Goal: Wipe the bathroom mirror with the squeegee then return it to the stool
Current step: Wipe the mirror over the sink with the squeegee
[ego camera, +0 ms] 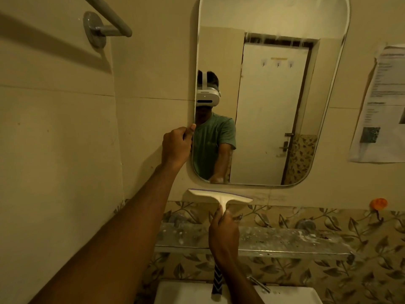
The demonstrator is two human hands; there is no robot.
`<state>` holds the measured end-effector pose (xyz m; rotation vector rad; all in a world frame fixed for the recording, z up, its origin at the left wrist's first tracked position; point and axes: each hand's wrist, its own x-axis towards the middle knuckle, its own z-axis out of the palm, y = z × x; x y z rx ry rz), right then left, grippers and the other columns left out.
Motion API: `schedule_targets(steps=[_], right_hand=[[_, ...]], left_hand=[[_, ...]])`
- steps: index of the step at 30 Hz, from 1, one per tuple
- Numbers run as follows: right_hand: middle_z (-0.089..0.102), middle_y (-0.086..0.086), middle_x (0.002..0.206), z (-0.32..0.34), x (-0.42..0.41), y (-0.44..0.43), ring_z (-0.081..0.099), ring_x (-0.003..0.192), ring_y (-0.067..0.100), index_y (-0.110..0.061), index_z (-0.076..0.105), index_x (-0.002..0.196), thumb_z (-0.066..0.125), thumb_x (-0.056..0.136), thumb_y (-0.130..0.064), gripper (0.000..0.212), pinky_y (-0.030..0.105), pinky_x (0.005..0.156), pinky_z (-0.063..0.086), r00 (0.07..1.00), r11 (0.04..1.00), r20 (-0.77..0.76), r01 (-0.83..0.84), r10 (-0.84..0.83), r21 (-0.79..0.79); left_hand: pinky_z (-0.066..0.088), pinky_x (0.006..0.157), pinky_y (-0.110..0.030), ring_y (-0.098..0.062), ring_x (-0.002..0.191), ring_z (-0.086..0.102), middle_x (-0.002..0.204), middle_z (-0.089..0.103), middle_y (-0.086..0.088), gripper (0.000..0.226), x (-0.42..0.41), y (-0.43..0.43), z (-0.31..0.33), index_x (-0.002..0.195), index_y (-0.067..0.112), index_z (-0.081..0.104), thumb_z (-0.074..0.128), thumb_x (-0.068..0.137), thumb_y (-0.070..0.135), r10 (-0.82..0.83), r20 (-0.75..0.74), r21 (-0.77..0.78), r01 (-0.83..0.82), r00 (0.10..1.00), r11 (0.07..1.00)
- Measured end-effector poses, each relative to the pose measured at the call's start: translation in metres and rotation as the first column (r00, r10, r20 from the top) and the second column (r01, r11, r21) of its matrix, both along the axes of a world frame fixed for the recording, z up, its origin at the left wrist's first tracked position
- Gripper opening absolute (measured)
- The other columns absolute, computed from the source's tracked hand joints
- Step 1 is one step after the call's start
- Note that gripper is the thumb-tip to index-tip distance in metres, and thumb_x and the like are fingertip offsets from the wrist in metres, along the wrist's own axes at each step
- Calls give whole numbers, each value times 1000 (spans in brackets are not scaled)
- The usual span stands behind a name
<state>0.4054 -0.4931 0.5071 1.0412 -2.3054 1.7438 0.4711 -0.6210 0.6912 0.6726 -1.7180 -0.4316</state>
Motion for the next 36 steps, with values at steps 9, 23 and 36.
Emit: schedule_targets(steps=[9, 23, 36], right_hand=[[49, -9, 59, 71, -48, 30, 49, 44, 3, -26, 51, 93, 38, 100, -44, 23, 13, 40, 35, 735, 954, -616, -152, 283, 256], [42, -7, 58, 136, -110, 8, 46, 50, 11, -26, 47, 69, 21, 96, -62, 52, 28, 47, 37, 322, 876, -822, -55, 470, 480], [44, -8, 50, 137, -225, 84, 42, 41, 1, -33, 43, 63, 19, 95, -62, 49, 19, 40, 29, 337, 908, -857, 16, 390, 419]], left_hand=[[58, 61, -42, -22, 58, 64, 61, 64, -8, 50, -1, -3, -4, 68, 8, 63, 49, 96, 46, 14, -15, 80, -12, 1000, 997], [52, 63, -36, -17, 59, 58, 61, 60, 2, 46, -17, 15, -21, 62, 23, 58, 40, 101, 40, 178, -168, 292, -123, 969, 948], [56, 78, -49, -33, 79, 65, 76, 65, -10, 41, -25, 27, -12, 67, 20, 59, 42, 101, 37, 257, -194, 400, -163, 947, 902]])
